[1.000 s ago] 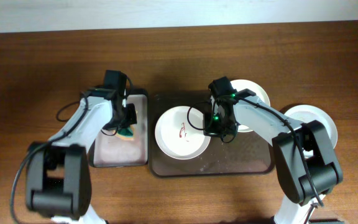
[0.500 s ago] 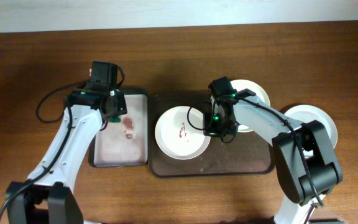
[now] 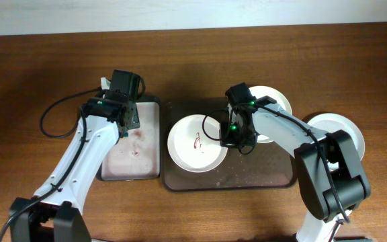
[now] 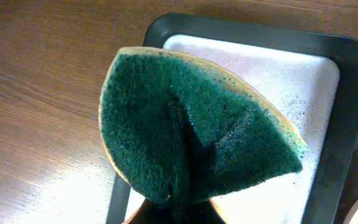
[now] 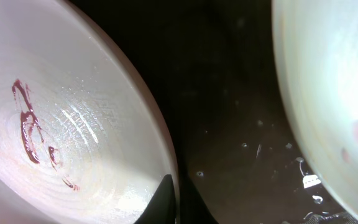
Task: Clean dirty plates on tray and stack at the side
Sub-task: 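Scrub the held plate with the sponge in the left gripper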
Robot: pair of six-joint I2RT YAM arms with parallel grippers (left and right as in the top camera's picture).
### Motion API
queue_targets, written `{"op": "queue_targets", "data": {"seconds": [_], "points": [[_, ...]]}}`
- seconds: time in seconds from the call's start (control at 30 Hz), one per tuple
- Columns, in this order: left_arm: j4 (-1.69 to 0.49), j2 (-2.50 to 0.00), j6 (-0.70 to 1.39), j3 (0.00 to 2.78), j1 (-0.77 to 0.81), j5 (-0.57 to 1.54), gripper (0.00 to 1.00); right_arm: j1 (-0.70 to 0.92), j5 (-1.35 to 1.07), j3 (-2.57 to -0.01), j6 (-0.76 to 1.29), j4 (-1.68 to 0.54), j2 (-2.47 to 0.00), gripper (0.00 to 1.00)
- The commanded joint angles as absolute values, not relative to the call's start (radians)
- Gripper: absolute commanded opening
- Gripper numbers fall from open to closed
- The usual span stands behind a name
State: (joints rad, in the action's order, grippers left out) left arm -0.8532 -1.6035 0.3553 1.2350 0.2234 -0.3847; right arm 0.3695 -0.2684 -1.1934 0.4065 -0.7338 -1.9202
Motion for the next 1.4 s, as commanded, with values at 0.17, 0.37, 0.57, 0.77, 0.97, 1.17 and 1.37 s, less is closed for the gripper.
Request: {"op": "queue_targets", "data": {"seconds": [0.17,0.37,0.57,0.77,0.97,1.17,1.37], "points": [[-0.854,-1.587,0.367,1.244,0.222,-0.403,0.0,0.379,-0.251,-1.177,0.392,-0.744,-1.926,0.04],[-0.853,-1.69,0.325,1.244,0.221,-0.205,0.0,0.379,-0.251,-1.177,0.392,-0.744,-1.926,0.04],[-0.856,-1.805,0.229,1.244,0.17,0.071,0.0,0.379,-0.251,-1.177,0.392,-0.746,-1.926,0.04],[-0.861,-1.787,0.157,1.246,0.094,0.302,0.0,0.379,-0.251,-1.177,0.393,-0.747,-1.926,0.04],[-0.81,-1.762,0.133,1.246,0.189,0.456,0.0,0.379,-0.251,-1.177,0.393,-0.747,-1.926,0.04],[-0.67,-1.784,0.358,1.245,0.348,0.45,0.0,0.379,-0.252,-1.177,0.393,-0.748,-1.926,0.04],[-0.591,-1.885,0.46,1.245,0.427,0.463,0.0,0.379,-0.252,-1.177,0.393,-0.748,-1.926,0.04]]}}
